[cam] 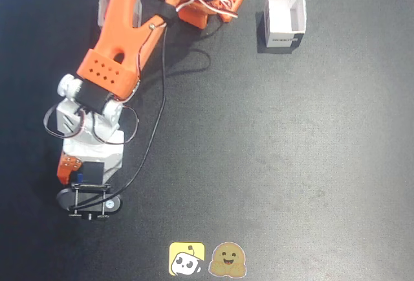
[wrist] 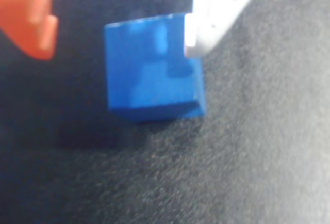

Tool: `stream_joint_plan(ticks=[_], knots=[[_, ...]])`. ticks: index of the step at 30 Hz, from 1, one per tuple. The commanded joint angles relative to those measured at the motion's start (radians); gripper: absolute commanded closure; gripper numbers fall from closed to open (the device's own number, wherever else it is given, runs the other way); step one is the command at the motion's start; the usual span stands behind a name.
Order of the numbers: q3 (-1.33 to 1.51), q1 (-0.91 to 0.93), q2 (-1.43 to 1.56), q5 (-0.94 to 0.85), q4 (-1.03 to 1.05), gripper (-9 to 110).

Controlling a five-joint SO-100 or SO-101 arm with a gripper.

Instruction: Put the red cube in the right box and the blue cube in the left box.

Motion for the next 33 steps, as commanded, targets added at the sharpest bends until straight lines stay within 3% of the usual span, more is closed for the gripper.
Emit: stream_joint_plan(ticks=[1,33], knots=[[-0.064,-0.011,0.000,-0.002,-0.018,81],[-0.126,-0.032,-0.135,0.015,-0.038,80]])
